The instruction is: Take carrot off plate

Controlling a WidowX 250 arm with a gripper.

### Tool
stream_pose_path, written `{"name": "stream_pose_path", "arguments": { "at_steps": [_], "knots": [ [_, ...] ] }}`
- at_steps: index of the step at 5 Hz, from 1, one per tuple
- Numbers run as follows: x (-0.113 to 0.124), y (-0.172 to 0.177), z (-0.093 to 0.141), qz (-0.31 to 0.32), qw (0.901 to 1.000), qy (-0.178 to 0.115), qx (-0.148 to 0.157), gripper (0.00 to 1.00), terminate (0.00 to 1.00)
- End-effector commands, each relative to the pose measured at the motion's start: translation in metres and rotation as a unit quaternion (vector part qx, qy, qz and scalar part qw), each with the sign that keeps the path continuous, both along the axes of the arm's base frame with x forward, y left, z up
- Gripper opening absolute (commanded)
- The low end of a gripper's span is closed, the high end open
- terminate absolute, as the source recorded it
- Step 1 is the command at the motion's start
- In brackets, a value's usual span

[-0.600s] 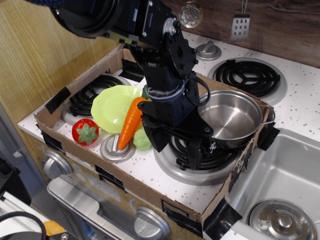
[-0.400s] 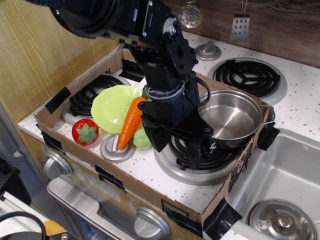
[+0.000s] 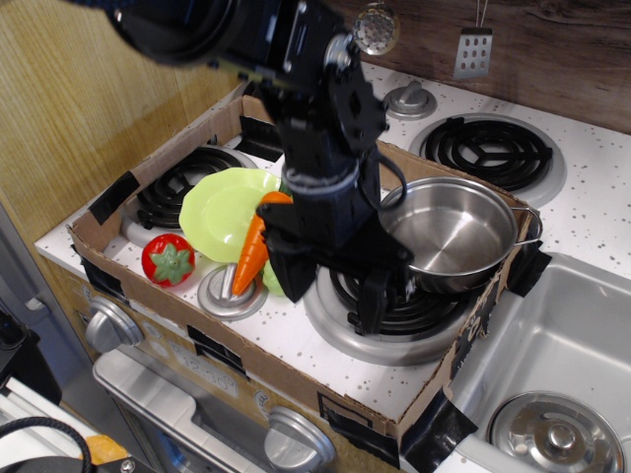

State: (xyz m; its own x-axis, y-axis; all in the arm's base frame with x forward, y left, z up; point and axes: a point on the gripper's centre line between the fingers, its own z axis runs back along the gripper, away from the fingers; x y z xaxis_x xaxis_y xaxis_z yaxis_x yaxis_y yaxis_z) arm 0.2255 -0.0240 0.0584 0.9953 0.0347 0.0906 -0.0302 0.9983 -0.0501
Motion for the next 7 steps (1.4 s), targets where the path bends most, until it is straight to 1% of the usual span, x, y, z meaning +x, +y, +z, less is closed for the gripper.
{"name": "stream_pose_path", "arguments": {
  "at_steps": [1,2,3,4,5,6,7],
  "knots": [
    [0.015,0.031,0.043,0.075,0.9959,-0.051,0.001,1.00,0.00],
    [0.028,0.050,0.047,0.076,0.9923,-0.083,0.052,1.00,0.00],
    [0.048,0.064,0.046,0.037,0.9921,-0.098,0.070,1.00,0.00],
    [0.063,0.074,0.033,0.018,0.9918,-0.109,0.065,1.00,0.00],
    [0.075,0.085,0.019,0.026,0.9937,-0.100,0.042,1.00,0.00],
    [0.074,0.091,0.006,0.027,0.9931,-0.103,0.049,1.00,0.00],
    [0.073,0.096,-0.004,0.031,0.9924,-0.110,0.046,1.00,0.00]
  ]
}}
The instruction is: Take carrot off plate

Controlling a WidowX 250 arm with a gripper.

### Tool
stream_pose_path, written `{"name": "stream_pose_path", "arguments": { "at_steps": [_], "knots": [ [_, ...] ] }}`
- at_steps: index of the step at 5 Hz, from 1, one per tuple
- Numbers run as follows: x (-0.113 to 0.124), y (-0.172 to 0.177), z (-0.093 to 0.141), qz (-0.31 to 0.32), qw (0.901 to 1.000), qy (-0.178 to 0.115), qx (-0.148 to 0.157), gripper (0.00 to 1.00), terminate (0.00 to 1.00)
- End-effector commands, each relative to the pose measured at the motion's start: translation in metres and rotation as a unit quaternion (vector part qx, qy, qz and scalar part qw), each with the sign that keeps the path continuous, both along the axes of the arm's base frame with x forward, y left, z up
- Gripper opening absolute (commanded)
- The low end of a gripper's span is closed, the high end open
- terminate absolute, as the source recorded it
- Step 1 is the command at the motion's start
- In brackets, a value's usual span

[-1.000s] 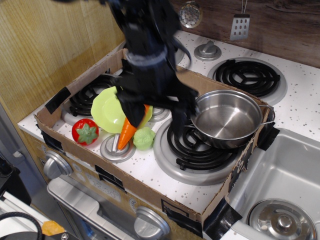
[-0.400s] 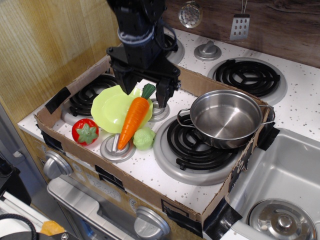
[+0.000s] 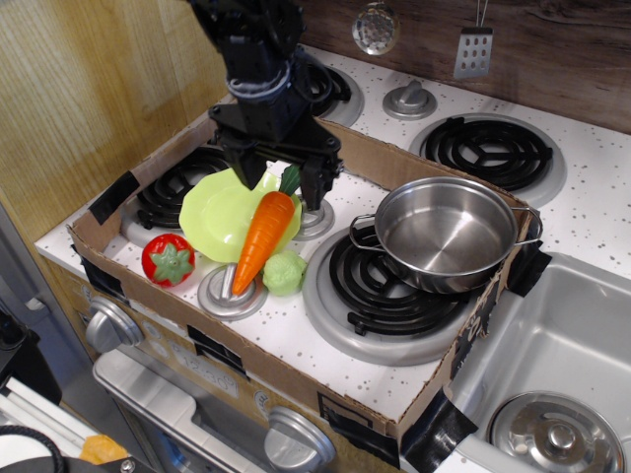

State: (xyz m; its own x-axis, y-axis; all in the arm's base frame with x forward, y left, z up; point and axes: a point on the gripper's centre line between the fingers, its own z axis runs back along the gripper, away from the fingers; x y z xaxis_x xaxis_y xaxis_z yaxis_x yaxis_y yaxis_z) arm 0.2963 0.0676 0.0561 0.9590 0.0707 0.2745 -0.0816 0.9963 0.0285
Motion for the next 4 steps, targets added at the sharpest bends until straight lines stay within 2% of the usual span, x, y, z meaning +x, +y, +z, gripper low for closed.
{"name": "stream_pose_path", "arguments": {
  "at_steps": [1,3,4],
  "knots": [
    [-0.001,0.006,-0.008,0.002,0.9997,-0.024,-0.005,1.00,0.00],
    [-0.005,0.008,-0.019,0.000,0.9994,-0.034,-0.009,1.00,0.00],
    [-0.006,0.012,-0.024,-0.007,0.9987,-0.050,0.001,1.00,0.00]
  ]
}}
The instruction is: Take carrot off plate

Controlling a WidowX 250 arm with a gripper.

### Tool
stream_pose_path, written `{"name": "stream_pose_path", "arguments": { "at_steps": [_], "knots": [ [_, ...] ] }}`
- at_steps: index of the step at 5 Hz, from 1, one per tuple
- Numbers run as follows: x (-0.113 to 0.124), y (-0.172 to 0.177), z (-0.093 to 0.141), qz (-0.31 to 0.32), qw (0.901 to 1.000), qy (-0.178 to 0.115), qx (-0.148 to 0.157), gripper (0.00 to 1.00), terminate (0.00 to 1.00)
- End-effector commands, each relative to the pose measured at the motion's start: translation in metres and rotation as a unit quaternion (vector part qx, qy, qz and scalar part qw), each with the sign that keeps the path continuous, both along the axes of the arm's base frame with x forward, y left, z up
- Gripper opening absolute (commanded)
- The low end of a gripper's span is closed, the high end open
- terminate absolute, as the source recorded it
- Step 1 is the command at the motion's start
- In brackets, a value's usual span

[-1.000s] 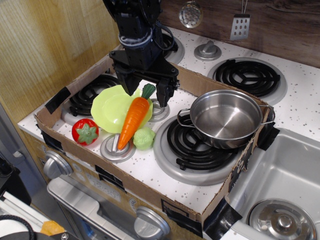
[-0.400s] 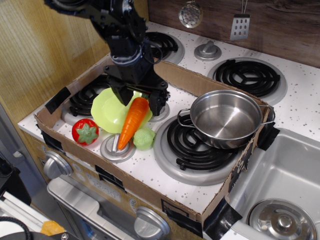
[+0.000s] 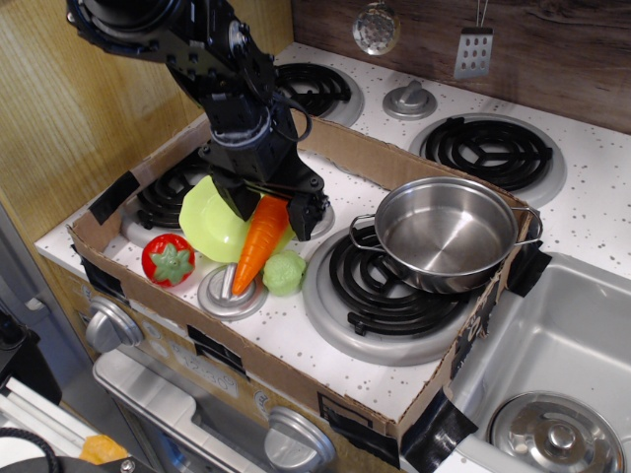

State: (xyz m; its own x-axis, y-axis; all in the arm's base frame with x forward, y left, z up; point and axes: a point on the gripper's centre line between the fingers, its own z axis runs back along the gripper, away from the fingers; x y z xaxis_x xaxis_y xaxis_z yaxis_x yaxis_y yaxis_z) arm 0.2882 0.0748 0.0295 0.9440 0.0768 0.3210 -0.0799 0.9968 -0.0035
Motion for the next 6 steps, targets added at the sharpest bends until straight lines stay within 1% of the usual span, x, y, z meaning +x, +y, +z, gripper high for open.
{"name": "stream_pose_path", "arguments": {
  "at_steps": [1,2,3,4,5,6],
  "knots": [
    [0.003,0.008,0.000,0.005,0.9996,-0.024,0.011,1.00,0.00],
    [0.004,0.016,0.003,-0.008,0.9997,-0.020,0.014,0.00,0.00],
    [0.005,0.021,0.007,-0.008,0.9996,-0.016,0.021,0.00,0.00],
    [0.009,0.023,0.012,-0.010,0.9999,-0.007,0.011,0.00,0.00],
    [0.014,0.024,0.025,-0.004,0.9999,0.003,-0.011,0.00,0.00],
    [0.017,0.024,0.045,0.002,0.9995,0.019,-0.026,0.00,0.00]
  ]
}}
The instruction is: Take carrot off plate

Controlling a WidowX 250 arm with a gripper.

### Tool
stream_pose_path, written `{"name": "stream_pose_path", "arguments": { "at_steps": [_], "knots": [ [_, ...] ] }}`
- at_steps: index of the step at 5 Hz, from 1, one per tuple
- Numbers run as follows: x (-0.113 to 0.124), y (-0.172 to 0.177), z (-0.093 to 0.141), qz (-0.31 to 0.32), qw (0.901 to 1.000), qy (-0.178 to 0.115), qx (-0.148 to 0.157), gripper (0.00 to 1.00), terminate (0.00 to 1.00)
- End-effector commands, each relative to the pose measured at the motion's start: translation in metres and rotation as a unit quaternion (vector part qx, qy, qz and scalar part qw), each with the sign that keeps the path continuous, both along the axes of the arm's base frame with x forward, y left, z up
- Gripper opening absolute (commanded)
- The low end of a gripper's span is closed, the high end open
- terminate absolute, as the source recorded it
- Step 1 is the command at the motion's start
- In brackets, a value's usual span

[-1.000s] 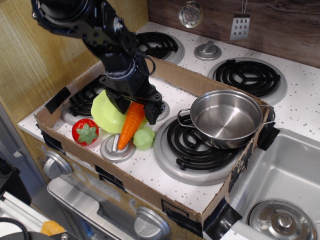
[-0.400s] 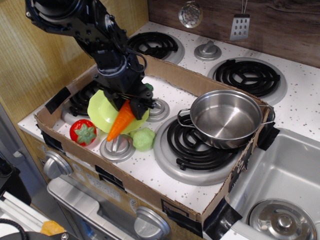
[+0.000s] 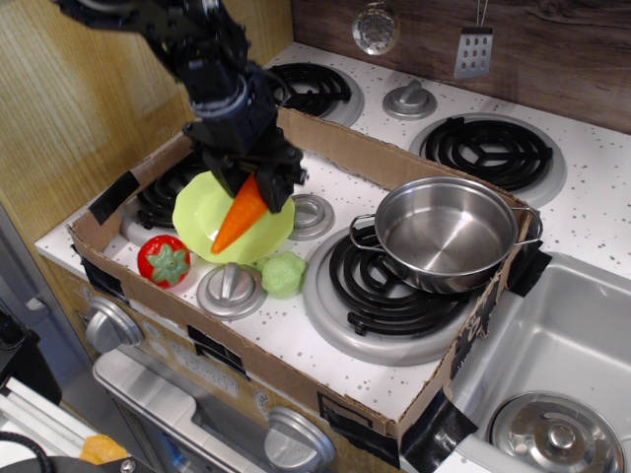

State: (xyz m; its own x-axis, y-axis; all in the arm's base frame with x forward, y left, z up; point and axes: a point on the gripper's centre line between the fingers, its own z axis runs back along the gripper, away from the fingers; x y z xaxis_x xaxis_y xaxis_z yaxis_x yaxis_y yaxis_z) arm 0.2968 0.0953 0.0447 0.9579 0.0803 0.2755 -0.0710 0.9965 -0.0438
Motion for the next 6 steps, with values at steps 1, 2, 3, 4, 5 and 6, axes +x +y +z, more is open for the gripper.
{"name": "stream_pose_path", "arguments": {
  "at_steps": [1,2,3,4,5,6],
  "knots": [
    [0.012,0.025,0.041,-0.007,0.9997,0.003,0.024,0.00,0.00],
    [0.019,0.050,0.046,-0.041,0.9982,-0.011,0.043,0.00,0.00],
    [0.026,0.071,0.049,-0.064,0.9956,-0.025,0.064,0.00,0.00],
    [0.028,0.083,0.039,-0.071,0.9946,-0.047,0.060,0.00,0.00],
    [0.030,0.091,0.025,-0.068,0.9940,-0.074,0.043,0.00,0.00],
    [0.033,0.089,0.018,-0.066,0.9945,-0.073,0.035,0.00,0.00]
  ]
}}
